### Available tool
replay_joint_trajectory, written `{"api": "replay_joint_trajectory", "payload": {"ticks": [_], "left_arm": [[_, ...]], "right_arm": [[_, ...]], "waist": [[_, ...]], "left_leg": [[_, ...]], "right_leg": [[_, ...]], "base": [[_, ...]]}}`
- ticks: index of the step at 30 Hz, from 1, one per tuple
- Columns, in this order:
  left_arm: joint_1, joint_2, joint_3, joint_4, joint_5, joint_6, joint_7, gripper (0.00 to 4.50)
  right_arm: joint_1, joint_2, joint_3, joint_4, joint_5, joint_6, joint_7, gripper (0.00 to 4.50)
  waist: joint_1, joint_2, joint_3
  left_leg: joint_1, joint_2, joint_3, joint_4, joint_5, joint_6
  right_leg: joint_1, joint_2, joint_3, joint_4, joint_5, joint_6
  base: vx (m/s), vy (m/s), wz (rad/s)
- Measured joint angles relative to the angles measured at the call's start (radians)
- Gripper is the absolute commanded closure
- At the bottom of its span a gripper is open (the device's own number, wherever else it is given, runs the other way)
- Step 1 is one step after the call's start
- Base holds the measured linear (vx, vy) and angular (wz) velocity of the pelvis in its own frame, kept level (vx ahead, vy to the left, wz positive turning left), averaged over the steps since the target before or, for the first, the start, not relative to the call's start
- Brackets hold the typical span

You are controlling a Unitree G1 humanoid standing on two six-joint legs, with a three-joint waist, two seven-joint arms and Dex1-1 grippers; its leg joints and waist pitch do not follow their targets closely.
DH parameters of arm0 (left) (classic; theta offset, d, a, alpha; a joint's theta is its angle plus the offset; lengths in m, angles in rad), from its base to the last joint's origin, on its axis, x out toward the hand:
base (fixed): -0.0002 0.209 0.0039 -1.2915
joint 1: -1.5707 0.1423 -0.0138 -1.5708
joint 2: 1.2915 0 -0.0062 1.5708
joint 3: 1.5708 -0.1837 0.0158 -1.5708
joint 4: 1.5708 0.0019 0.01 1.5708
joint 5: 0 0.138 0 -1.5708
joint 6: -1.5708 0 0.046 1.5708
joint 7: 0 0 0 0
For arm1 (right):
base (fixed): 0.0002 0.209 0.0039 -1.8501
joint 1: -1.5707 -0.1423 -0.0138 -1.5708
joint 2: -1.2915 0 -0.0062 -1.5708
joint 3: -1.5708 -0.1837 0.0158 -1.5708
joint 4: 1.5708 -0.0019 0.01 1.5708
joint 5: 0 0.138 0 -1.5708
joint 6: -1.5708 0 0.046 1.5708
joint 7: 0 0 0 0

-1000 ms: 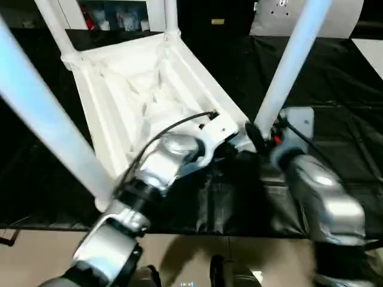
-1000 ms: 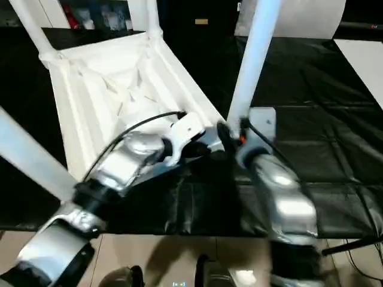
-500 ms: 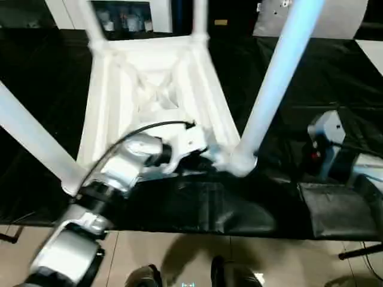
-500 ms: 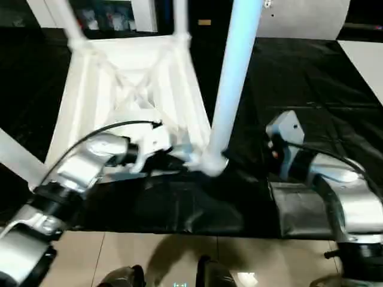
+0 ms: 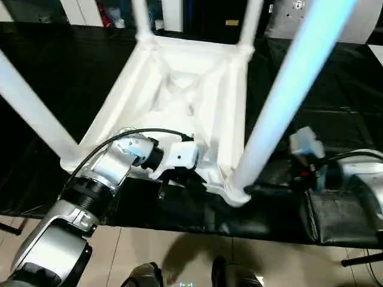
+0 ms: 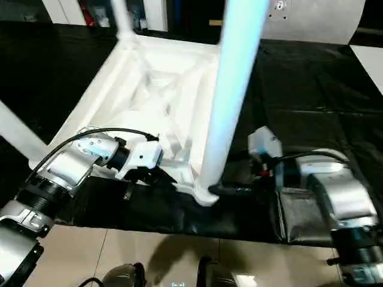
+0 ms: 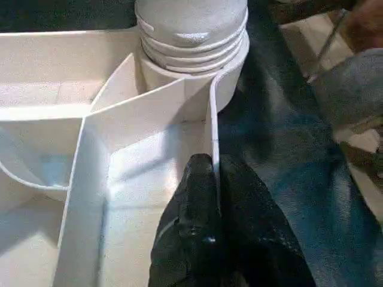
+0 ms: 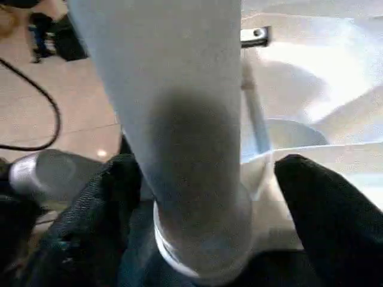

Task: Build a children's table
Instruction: Rotate leg to tighten

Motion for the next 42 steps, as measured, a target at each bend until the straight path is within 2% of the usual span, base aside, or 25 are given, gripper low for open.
{"api": "replay_joint_trajectory", "payload": {"ticks": [6,10,13,14,20,24,29,32,34,38,41,42], "left_arm": [[-0.015,-0.011,-0.007,0.027,0.0,-0.028,-0.01,4.5],[-0.019,-0.011,-0.008,0.035,0.0,-0.035,-0.015,4.5],[-0.021,-0.01,-0.008,0.039,0.0,-0.038,-0.018,4.5],[-0.021,-0.009,-0.008,0.039,-0.001,-0.039,-0.02,4.5],[-0.021,-0.009,-0.008,0.041,-0.007,-0.041,-0.024,4.5],[-0.018,-0.022,0.001,0.034,-0.021,0.019,-0.019,4.5],[0.012,-0.046,0.03,-0.017,-0.022,0.149,0.038,4.5],[0.027,-0.06,0.036,-0.048,-0.02,0.212,0.082,4.5],[0.029,-0.076,0.046,-0.054,-0.017,0.252,0.117,4.5],[0.026,-0.149,0.091,-0.048,0.021,0.34,0.284,4.5],[0.007,-0.214,0.122,-0.021,0.046,0.39,0.422,4.5],[0.002,-0.228,0.126,-0.014,0.048,0.4,0.451,4.5]], "right_arm": [[-0.021,0.0,0.01,0.043,0.009,0.0,0.047,1.3],[-0.029,0.0,0.026,0.062,0.022,0.0,0.08,1.75],[-0.032,0.0,0.026,0.07,0.026,0.007,0.088,1.91],[-0.032,-0.001,0.027,0.07,0.026,0.007,0.09,2.11],[-0.022,-0.003,0.025,0.057,0.031,0.017,0.088,2.39],[0.019,-0.001,0.004,0.0,0.049,0.067,0.04,2.41],[0.102,0.02,-0.06,-0.101,0.076,0.162,-0.085,2.41],[0.146,0.039,-0.094,-0.151,0.079,0.189,-0.161,2.41],[0.166,0.062,-0.115,-0.174,0.071,0.193,-0.227,2.42],[0.162,0.208,-0.166,-0.212,-0.026,0.214,-0.524,2.46],[0.111,0.349,-0.19,-0.203,-0.1,0.247,-0.768,2.5],[0.099,0.376,-0.192,-0.201,-0.115,0.253,-0.824,2.5]], "waist": [[0.014,-0.001,0.001],[0.016,-0.001,0.001],[0.016,-0.001,0.001],[0.016,-0.001,0.001],[0.018,-0.001,0.001],[0.021,-0.001,0.0],[0.018,0.0,0.0],[0.012,0.0,0.0],[0.0,0.001,0.0],[-0.046,0.001,-0.001],[-0.069,0.001,-0.001],[-0.071,0.001,-0.002]], "left_leg": [[0.0,0.0,0.0,0.0,0.0,0.0],[-0.001,0.001,0.0,0.001,0.0,0.0],[-0.001,0.001,0.0,0.001,0.0,0.0],[-0.001,0.001,0.0,0.002,0.0,0.0],[-0.002,0.001,0.0,0.005,0.0,0.0],[-0.002,0.001,0.0,0.006,0.0,0.0],[0.001,0.001,0.001,0.008,0.0,0.0],[0.002,0.001,0.001,0.008,0.0,-0.001],[0.001,0.001,0.003,0.008,0.0,-0.001],[0.003,0.001,0.003,0.006,0.002,-0.004],[0.003,0.001,0.0,0.004,0.005,-0.008],[0.004,0.0,-0.001,0.001,0.006,-0.01]], "right_leg": [[0.0,0.0,0.0,0.001,0.0,0.0],[-0.002,0.0,0.0,0.003,0.0,0.0],[-0.003,0.001,0.0,0.004,0.0,0.0],[-0.003,0.001,0.0,0.004,0.0,0.0],[-0.002,0.0,0.0,0.004,0.0,0.0],[-0.002,0.0,0.0,0.006,0.0,0.0],[0.003,0.0,0.001,0.006,0.0,0.0],[0.004,0.0,0.001,0.004,-0.002,0.003],[0.005,0.0,0.002,0.004,-0.003,0.005],[0.005,0.0,0.002,0.003,-0.003,0.006],[0.004,0.002,0.0,0.001,-0.003,0.007],[0.003,0.002,0.0,-0.001,-0.003,0.007]], "base": [[0.0,0.0,0.0],[0.0,0.0,0.0],[0.0,0.0,0.0],[0.0,0.0,0.0],[0.0,0.0,0.0],[0.0,0.0,0.0],[0.0,0.0,0.0],[0.0,0.0,0.0],[0.0,0.0,0.0],[0.0,0.0,0.0],[0.0,0.0,0.0],[0.0,0.0,0.0]]}}
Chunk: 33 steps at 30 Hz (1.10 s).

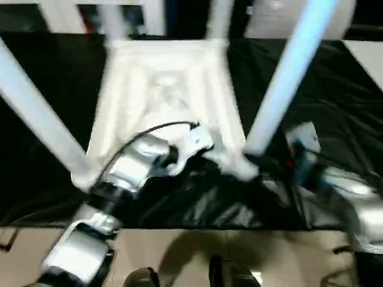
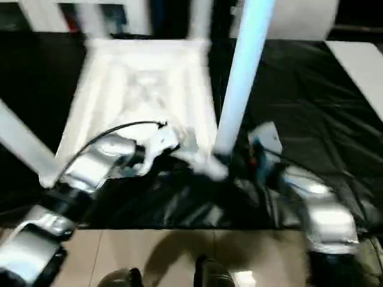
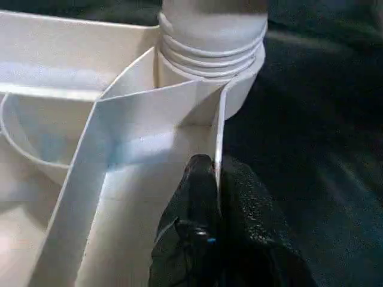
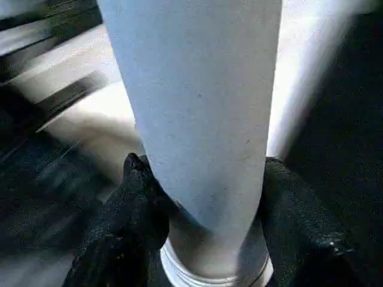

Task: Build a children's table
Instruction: Rotate leg to tighten

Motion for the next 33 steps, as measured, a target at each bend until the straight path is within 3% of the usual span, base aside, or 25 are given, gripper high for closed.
{"api": "replay_joint_trajectory", "payload": {"ticks": [5,8,11,15,16,19,22,28,33], "left_arm": [[-0.051,-0.096,0.021,0.066,0.032,0.04,0.179,4.5],[-0.07,-0.155,0.025,0.095,0.053,0.049,0.259,4.5],[-0.081,-0.188,0.026,0.112,0.066,0.049,0.299,4.5],[-0.084,-0.193,0.022,0.111,0.067,0.048,0.3,4.5],[-0.084,-0.191,0.021,0.11,0.067,0.047,0.297,4.5],[-0.071,-0.162,0.013,0.086,0.065,0.036,0.258,4.5],[-0.046,-0.115,-0.004,0.044,0.048,0.006,0.185,4.5],[-0.013,-0.031,-0.027,0.002,0.028,-0.054,0.04,4.5],[0.017,0.085,-0.052,-0.028,-0.011,-0.143,-0.118,4.5]], "right_arm": [[-0.074,0.199,-0.026,0.04,-0.097,-0.008,-0.345,2.52],[-0.098,0.26,-0.028,0.052,-0.162,-0.019,-0.482,2.52],[-0.106,0.29,-0.029,0.056,-0.203,-0.028,-0.56,1.85],[-0.105,0.283,-0.029,0.055,-0.198,-0.041,-0.554,1.64],[-0.101,0.27,-0.029,0.052,-0.19,-0.04,-0.536,1.41],[-0.08,0.203,-0.03,0.038,-0.133,-0.036,-0.425,1.34],[-0.069,0.126,-0.043,0.036,-0.08,-0.013,-0.305,1.0],[-0.064,-0.096,-0.059,0.038,0.022,-0.028,0.022,0.47],[-0.006,-0.337,-0.015,0.05,0.065,-0.11,0.37,0.03]], "waist": [[0.0,0.0,0.0],[0.004,-0.001,0.0],[0.007,0.0,0.0],[0.011,0.0,0.0],[0.011,0.0,0.0],[0.012,0.0,0.0],[0.015,0.001,0.0],[0.032,0.002,0.001],[0.034,0.0,0.002]], "left_leg": [[-0.001,-0.001,0.0,-0.009,0.003,-0.004],[-0.001,-0.003,0.0,-0.011,0.003,-0.004],[-0.001,-0.004,-0.001,-0.013,0.004,0.001],[-0.001,-0.004,-0.001,-0.016,0.004,0.002],[-0.001,-0.004,-0.001,-0.017,0.004,0.002],[-0.001,-0.003,-0.001,-0.018,0.004,0.002],[-0.002,-0.003,-0.001,-0.019,0.004,0.002],[-0.002,-0.003,-0.001,-0.018,0.004,0.003],[-0.002,-0.002,-0.001,-0.016,0.004,0.003]], "right_leg": [[-0.001,0.0,-0.001,-0.004,0.0,0.0],[0.0,0.0,0.001,-0.004,0.0,0.0],[0.0,-0.001,0.003,-0.004,0.004,-0.001],[-0.001,0.0,0.002,-0.004,0.007,-0.003],[-0.001,0.0,0.002,-0.004,0.007,-0.003],[-0.002,0.0,0.002,-0.004,0.007,-0.003],[-0.003,0.0,0.001,-0.004,0.006,-0.002],[-0.003,0.0,0.001,-0.003,0.007,-0.003],[-0.002,0.0,0.001,-0.004,0.006,-0.002]], "base": [[0.0,0.0,0.0],[0.0,0.0,0.0],[0.0,0.0,0.0],[0.0,0.0,0.0],[0.0,0.0,0.0],[0.0,0.0,0.0],[0.0,0.0,0.0],[0.0,0.0,0.0],[0.0,0.0,0.0]]}}
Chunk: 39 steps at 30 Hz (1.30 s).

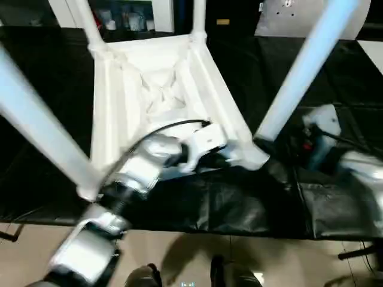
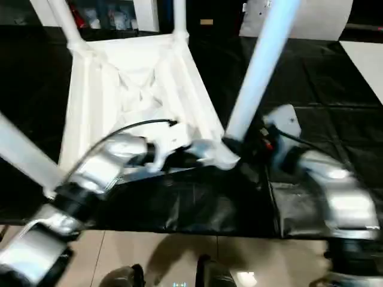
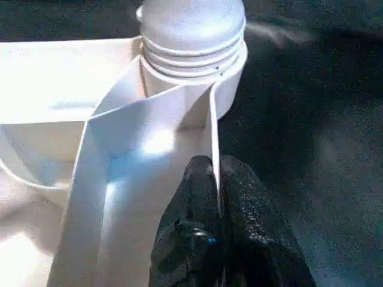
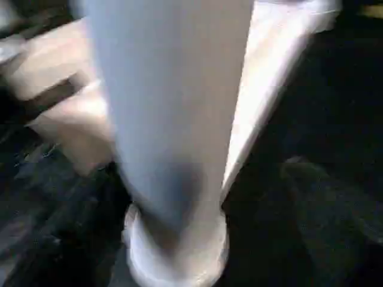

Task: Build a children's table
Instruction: Rotate leg to tighten

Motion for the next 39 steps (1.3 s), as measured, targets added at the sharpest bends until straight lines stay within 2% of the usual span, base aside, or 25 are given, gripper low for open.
{"api": "replay_joint_trajectory", "payload": {"ticks": [5,9,12,14,20,26,27,31,32,39], "left_arm": [[0.004,0.073,-0.011,0.0,-0.02,-0.077,-0.138,4.5],[0.003,0.112,-0.038,0.0,-0.03,-0.143,-0.225,4.5],[0.002,0.134,-0.049,0.0,-0.038,-0.179,-0.278,4.5],[0.0,0.138,-0.059,0.0,-0.037,-0.2,-0.302,4.5],[-0.007,0.14,-0.078,0.003,-0.037,-0.227,-0.344,4.5],[-0.012,0.134,-0.084,0.011,-0.038,-0.244,-0.354,4.5],[-0.012,0.134,-0.084,0.011,-0.038,-0.244,-0.354,4.5],[-0.014,0.134,-0.085,0.013,-0.037,-0.247,-0.354,4.5],[-0.014,0.135,-0.085,0.015,-0.037,-0.249,-0.354,4.5],[-0.019,0.134,-0.086,0.026,-0.038,-0.256,-0.364,4.5]], "right_arm": [[0.012,-0.053,0.045,0.037,0.014,-0.064,0.188,0.03],[-0.005,-0.081,0.08,0.08,0.031,-0.122,0.304,0.03],[-0.033,-0.082,0.107,0.117,0.038,-0.145,0.354,0.36],[-0.04,-0.081,0.125,0.128,0.046,-0.148,0.396,0.45],[-0.071,-0.071,0.187,0.15,0.056,-0.147,0.483,0.9],[-0.089,-0.055,0.21,0.189,0.069,-0.156,0.522,1.35],[-0.093,-0.051,0.214,0.194,0.069,-0.157,0.525,1.6],[-0.106,-0.051,0.233,0.197,0.07,-0.155,0.55,1.73],[-0.106,-0.051,0.233,0.198,0.07,-0.154,0.554,2.02],[-0.103,-0.059,0.239,0.189,0.079,-0.135,0.564,2.38]], "waist": [[0.0,-0.002,0.001],[0.011,-0.002,0.001],[0.018,-0.002,0.001],[0.026,-0.002,0.001],[0.031,-0.002,0.001],[0.035,-0.003,0.001],[0.036,-0.003,0.001],[0.04,-0.003,0.002],[0.042,-0.003,0.002],[0.05,-0.003,0.002]], "left_leg": [[-0.001,0.001,0.0,0.001,0.0,0.0],[-0.001,0.001,0.0,0.002,-0.001,0.002],[-0.002,0.001,0.0,0.003,-0.002,0.003],[-0.003,0.001,0.001,0.004,-0.002,0.003],[-0.003,0.001,0.001,0.006,-0.002,0.003],[-0.003,0.001,0.001,0.007,-0.002,0.003],[-0.003,0.001,0.001,0.007,-0.002,0.003],[-0.004,0.001,0.001,0.007,-0.002,0.003],[-0.004,0.001,0.001,0.007,-0.002,0.003],[-0.003,0.002,0.001,0.007,-0.002,0.003]], "right_leg": [[-0.001,0.0,-0.001,0.0,0.0,0.0],[-0.002,-0.001,-0.001,0.0,0.0,0.0],[-0.004,-0.001,-0.001,0.001,0.0,-0.001],[-0.004,-0.001,-0.001,0.001,0.0,-0.001],[-0.004,-0.001,-0.001,0.002,0.0,-0.001],[-0.004,-0.001,-0.001,0.002,0.0,-0.001],[-0.004,-0.001,-0.001,0.002,0.0,-0.001],[-0.004,-0.001,-0.001,0.002,0.0,-0.001],[-0.004,-0.001,-0.001,0.002,0.0,-0.001],[-0.005,-0.001,-0.001,0.003,0.0,-0.001]], "base": [[0.0,0.0,0.0],[0.0,0.0,0.0],[0.0,0.0,0.0],[0.0,0.0,0.0],[0.0,0.0,0.0],[0.0,0.0,0.0],[0.0,0.0,0.0],[0.0,0.0,0.0],[0.0,0.0,0.0],[0.0,0.0,0.0]]}}
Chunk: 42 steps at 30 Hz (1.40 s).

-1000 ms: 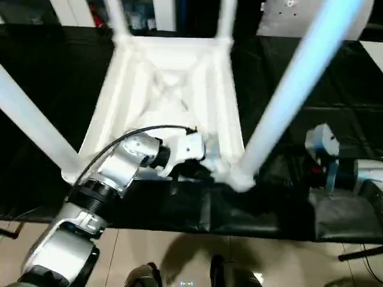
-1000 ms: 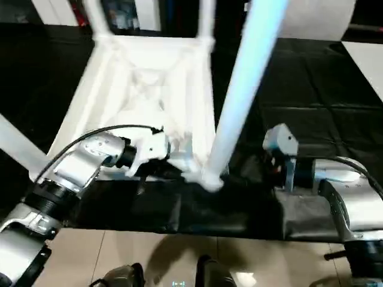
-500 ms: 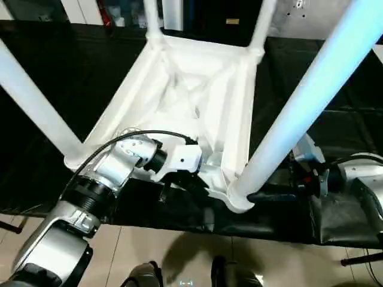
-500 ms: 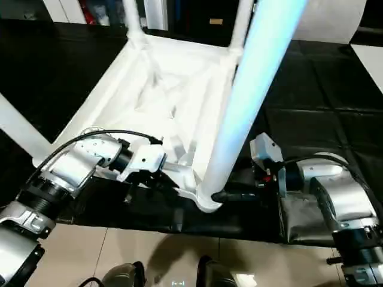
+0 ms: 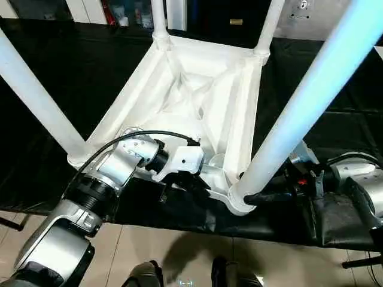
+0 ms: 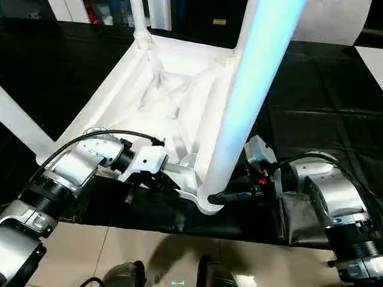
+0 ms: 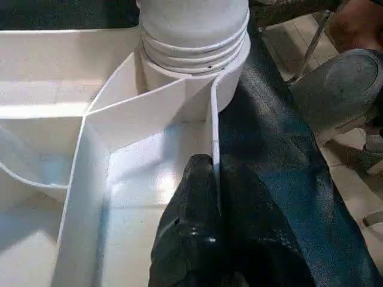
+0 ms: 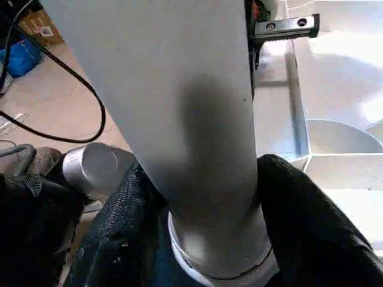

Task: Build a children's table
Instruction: Rotate leg to tighten

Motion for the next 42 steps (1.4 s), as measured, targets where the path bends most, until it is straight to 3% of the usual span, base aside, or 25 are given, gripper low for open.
{"api": "replay_joint_trajectory", "payload": {"ticks": [6,9,11,14,19,24,26,29,34,40,42], "left_arm": [[0.014,-0.015,0.022,-0.028,-0.025,0.114,0.018,4.5],[0.027,-0.033,0.058,-0.037,-0.009,0.209,0.105,4.5],[0.026,-0.062,0.085,-0.037,0.008,0.267,0.187,4.5],[0.026,-0.129,0.108,-0.037,0.016,0.348,0.306,4.5],[0.013,-0.226,0.143,-0.028,0.046,0.449,0.483,4.5],[-0.031,-0.36,0.168,0.043,0.087,0.488,0.694,4.5],[-0.033,-0.39,0.166,0.047,0.093,0.494,0.736,4.5],[-0.036,-0.403,0.164,0.045,0.101,0.494,0.748,4.5],[-0.034,-0.404,0.153,0.036,0.102,0.494,0.747,4.5],[-0.023,-0.349,0.133,0.003,0.095,0.456,0.661,4.5],[-0.008,-0.311,0.124,-0.014,0.079,0.42,0.606,4.5]], "right_arm": [[0.088,0.015,-0.058,-0.105,0.045,0.101,-0.098,2.41],[0.131,0.091,-0.105,-0.152,0.028,0.141,-0.268,2.41],[0.137,0.151,-0.145,-0.166,0.002,0.163,-0.409,2.41],[0.141,0.222,-0.196,-0.193,-0.029,0.208,-0.591,2.45],[0.127,0.374,-0.237,-0.248,-0.117,0.272,-0.887,2.5],[0.064,0.613,-0.293,-0.245,-0.228,0.292,-1.285,2.5],[0.058,0.645,-0.294,-0.247,-0.244,0.28,-1.368,1.96],[0.053,0.705,-0.294,-0.254,-0.273,0.262,-1.454,1.72],[0.05,0.702,-0.294,-0.254,-0.284,0.263,-1.459,1.29],[0.097,0.532,-0.28,-0.257,-0.192,0.246,-1.212,0.76],[0.123,0.421,-0.279,-0.261,-0.153,0.241,-1.076,0.59]], "waist": [[0.004,0.001,0.0],[-0.005,-0.001,0.0],[-0.031,-0.001,-0.001],[-0.057,-0.003,-0.001],[-0.06,-0.003,-0.003],[-0.067,-0.004,-0.004],[-0.067,-0.001,-0.006],[-0.066,0.0,-0.006],[-0.057,0.0,-0.006],[-0.054,0.002,-0.005],[-0.054,0.002,-0.005]], "left_leg": [[0.0,0.0,0.001,0.0,0.0,0.0],[0.005,0.0,0.001,0.0,0.001,-0.002],[0.005,0.0,0.001,0.0,0.003,-0.007],[0.006,-0.001,0.001,0.0,0.003,-0.009],[0.006,-0.001,0.0,-0.001,0.004,-0.009],[0.004,-0.001,0.0,-0.002,0.004,-0.01],[0.004,-0.002,0.0,-0.003,0.005,-0.01],[0.003,-0.004,0.001,-0.003,0.003,-0.008],[0.002,-0.003,0.001,-0.009,0.005,-0.006],[0.001,-0.002,0.001,-0.014,0.007,-0.003],[0.001,-0.002,0.001,-0.016,0.006,-0.002]], "right_leg": [[0.001,0.0,0.001,0.0,0.0,0.0],[0.007,0.0,0.0,0.0,-0.001,0.002],[0.007,0.0,0.0,-0.002,-0.003,0.005],[0.007,0.0,0.001,-0.003,-0.003,0.005],[0.007,0.001,0.0,-0.003,-0.003,0.006],[0.007,0.0,0.0,-0.012,-0.003,0.006],[0.008,0.0,0.002,-0.016,-0.003,0.007],[0.007,-0.001,0.005,-0.016,0.006,0.006],[0.007,0.0,0.003,-0.016,0.007,0.006],[0.005,0.001,0.002,-0.016,0.007,0.006],[0.004,0.001,0.001,-0.016,0.009,0.003]], "base": [[0.0,0.0,0.0],[0.0,0.0,0.0],[0.0,0.0,0.0],[0.0,0.0,0.0],[0.0,0.0,0.0],[0.0,0.0,0.0],[0.0,0.0,0.0],[0.0,0.0,0.0],[0.0,0.0,0.0],[0.0,0.0,0.0],[0.0,0.0,0.0]]}}
